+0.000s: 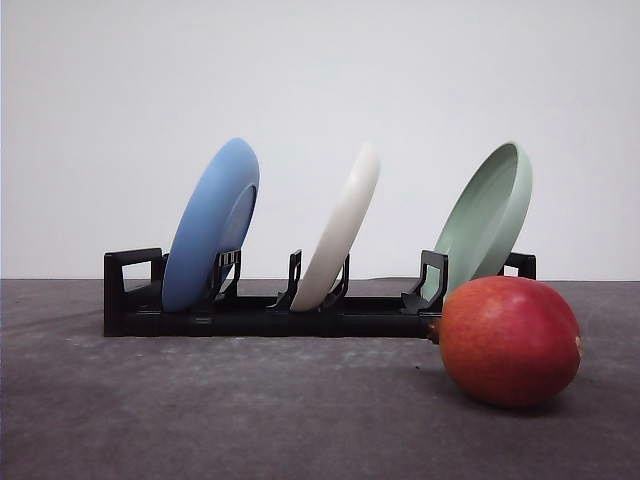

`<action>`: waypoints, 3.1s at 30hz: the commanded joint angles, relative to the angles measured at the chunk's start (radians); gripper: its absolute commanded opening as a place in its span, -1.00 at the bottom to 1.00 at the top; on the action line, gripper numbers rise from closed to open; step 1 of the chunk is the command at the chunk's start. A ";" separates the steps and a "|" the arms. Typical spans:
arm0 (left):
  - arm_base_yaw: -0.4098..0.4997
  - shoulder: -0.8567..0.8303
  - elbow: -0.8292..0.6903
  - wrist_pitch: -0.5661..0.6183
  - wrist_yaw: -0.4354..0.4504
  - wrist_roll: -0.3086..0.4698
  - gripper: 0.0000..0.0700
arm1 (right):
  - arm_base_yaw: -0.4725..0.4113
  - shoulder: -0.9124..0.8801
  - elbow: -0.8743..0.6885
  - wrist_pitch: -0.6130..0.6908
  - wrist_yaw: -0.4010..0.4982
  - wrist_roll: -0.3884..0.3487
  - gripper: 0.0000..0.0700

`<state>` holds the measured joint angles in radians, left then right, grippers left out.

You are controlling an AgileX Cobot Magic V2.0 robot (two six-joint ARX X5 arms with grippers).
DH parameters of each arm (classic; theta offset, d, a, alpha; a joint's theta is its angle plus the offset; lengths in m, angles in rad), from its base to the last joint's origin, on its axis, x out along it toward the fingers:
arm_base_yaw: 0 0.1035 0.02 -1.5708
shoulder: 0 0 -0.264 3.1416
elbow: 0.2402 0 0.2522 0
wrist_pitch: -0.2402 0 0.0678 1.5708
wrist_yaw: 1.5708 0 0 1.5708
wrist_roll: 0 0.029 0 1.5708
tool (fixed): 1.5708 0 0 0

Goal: Place pomegranate in white plate

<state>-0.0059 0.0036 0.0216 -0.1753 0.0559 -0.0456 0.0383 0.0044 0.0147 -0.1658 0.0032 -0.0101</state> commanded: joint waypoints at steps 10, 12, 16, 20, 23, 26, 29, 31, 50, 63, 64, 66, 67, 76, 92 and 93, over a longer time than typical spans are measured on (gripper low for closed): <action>-0.001 -0.001 -0.010 0.076 0.000 -0.196 -1.00 | 0.001 -0.001 -0.002 0.013 -0.024 0.208 -0.94; -0.001 -0.001 -0.010 0.095 0.000 -0.248 -1.00 | 0.001 -0.001 -0.002 0.033 -0.029 0.249 -0.94; -0.001 -0.001 -0.010 0.156 0.000 -0.356 -1.00 | 0.001 -0.001 0.000 0.128 -0.036 0.350 -0.94; -0.001 -0.001 -0.004 0.269 0.000 -0.393 -1.00 | 0.001 -0.001 0.006 0.273 -0.072 0.406 -0.94; -0.001 -0.001 0.013 0.346 0.000 -0.393 -1.00 | 0.001 -0.001 0.032 0.332 -0.079 0.431 -0.94; -0.001 -0.001 0.047 0.381 0.000 -0.393 -1.00 | 0.001 -0.001 0.087 0.309 -0.081 0.433 -0.94; -0.001 0.001 0.108 0.341 0.000 -0.393 -0.99 | 0.001 0.000 0.151 0.255 -0.084 0.431 -0.94; -0.001 0.005 0.169 0.267 0.000 -0.393 -0.99 | 0.001 0.000 0.203 0.190 -0.082 0.431 -0.94; -0.001 0.374 0.758 -0.538 0.042 -0.179 -0.99 | 0.001 0.254 0.582 -0.414 -0.227 0.294 -0.94; -0.122 0.588 0.801 -0.533 0.137 -0.055 -0.99 | 0.092 0.393 0.582 -0.460 -0.288 0.131 -0.94; -0.151 0.600 0.802 -0.511 0.137 -0.038 -0.99 | 0.108 0.393 0.582 -0.460 -0.287 0.120 -0.94; -0.194 0.617 0.802 -0.479 0.137 0.004 -0.99 | 0.140 0.393 0.582 -0.460 -0.287 0.102 -0.94; -0.214 0.626 0.803 -0.465 0.137 0.028 -0.99 | 0.155 0.393 0.582 -0.460 -0.289 0.098 -0.94; -0.322 0.687 0.803 -0.431 0.137 0.161 -0.99 | 0.217 0.392 0.582 -0.460 -0.291 0.069 -0.87; -0.385 0.697 0.803 -0.397 0.146 0.158 0.12 | 0.217 0.392 0.582 -0.455 -0.291 0.070 0.15; -0.397 0.703 0.803 -0.380 0.149 0.158 0.12 | 0.217 0.392 0.582 -0.454 -0.292 0.071 0.16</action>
<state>-0.3948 0.6963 0.8032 -0.5742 0.1950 0.1034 0.2501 0.3943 0.5808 -0.6315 -0.2877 0.0673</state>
